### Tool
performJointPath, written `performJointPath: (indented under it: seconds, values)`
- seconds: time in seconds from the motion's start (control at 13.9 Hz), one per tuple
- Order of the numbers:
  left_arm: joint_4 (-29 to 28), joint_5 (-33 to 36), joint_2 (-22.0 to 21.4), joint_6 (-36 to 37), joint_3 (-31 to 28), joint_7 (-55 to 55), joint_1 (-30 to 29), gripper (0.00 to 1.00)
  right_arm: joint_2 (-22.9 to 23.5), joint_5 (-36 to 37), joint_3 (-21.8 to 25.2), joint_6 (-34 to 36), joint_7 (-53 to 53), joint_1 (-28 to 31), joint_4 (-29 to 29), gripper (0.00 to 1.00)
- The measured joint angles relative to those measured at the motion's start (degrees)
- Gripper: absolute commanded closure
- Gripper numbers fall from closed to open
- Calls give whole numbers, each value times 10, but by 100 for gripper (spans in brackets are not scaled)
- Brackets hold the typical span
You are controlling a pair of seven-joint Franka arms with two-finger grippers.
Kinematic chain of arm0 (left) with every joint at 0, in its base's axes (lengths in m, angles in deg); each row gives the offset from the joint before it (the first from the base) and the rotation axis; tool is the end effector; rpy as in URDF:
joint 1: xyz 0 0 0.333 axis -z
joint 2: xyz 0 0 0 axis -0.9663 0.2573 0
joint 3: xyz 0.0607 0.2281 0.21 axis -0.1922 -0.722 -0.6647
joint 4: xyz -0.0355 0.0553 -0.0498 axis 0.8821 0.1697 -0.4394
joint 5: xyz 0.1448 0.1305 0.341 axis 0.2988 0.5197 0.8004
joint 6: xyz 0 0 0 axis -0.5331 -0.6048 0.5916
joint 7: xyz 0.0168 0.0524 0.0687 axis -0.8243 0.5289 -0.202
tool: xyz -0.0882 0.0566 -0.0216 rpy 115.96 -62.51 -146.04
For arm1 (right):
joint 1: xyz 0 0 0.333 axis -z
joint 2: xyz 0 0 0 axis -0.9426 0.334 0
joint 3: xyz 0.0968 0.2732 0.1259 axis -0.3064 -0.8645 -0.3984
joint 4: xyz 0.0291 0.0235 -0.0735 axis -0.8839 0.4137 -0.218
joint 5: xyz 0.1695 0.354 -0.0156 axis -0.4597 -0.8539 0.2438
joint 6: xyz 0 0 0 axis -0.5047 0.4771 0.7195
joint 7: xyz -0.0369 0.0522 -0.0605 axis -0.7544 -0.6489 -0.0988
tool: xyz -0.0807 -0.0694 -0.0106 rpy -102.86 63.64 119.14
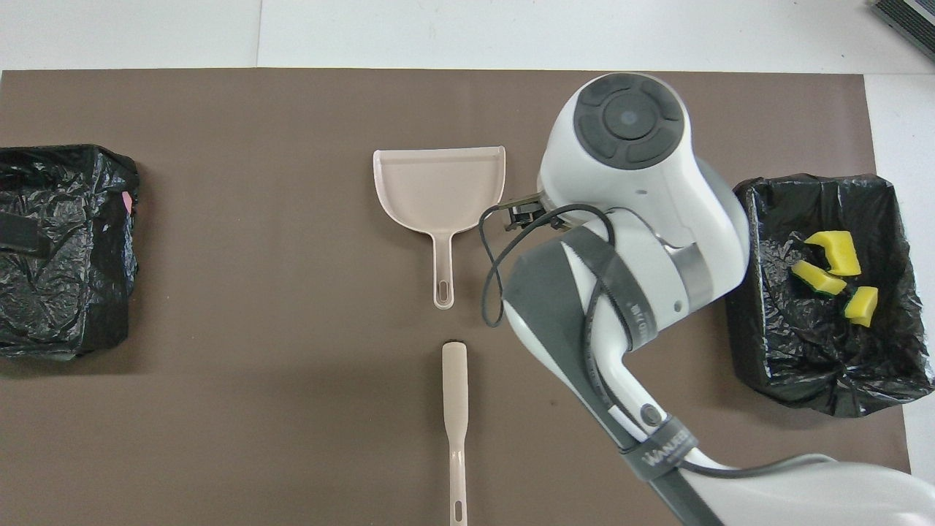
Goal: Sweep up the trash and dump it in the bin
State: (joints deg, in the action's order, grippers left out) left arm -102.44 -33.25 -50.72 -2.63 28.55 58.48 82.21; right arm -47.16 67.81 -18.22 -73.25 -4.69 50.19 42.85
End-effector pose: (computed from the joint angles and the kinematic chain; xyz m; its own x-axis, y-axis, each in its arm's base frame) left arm 0.5327 0.0058 0.6623 0.9974 0.0722 0.0031 0.0722 -0.9974 -0.0007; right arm 0.6117 0.2626 0.5090 0.9833 0.1760 0.0458 0.1718 -0.9816 0.0834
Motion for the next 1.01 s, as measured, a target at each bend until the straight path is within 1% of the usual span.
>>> performJointPath:
  seconds: [0.29, 0.5, 0.86, 1.01]
  values:
    - [0, 0, 0, 0, 0, 0, 0, 0, -26, -16, 1, 33, -132, 69, 0, 0]
    - [0, 0, 0, 0, 0, 0, 0, 0, -57, -21, 2, 71, -226, 129, -1, 0]
    - [0, 0, 0, 0, 0, 0, 0, 0, -113, -23, 3, 146, -258, 189, 3, 0]
    - [0, 0, 0, 0, 0, 0, 0, 0, -140, -46, 3, 158, -266, 211, 29, 0]
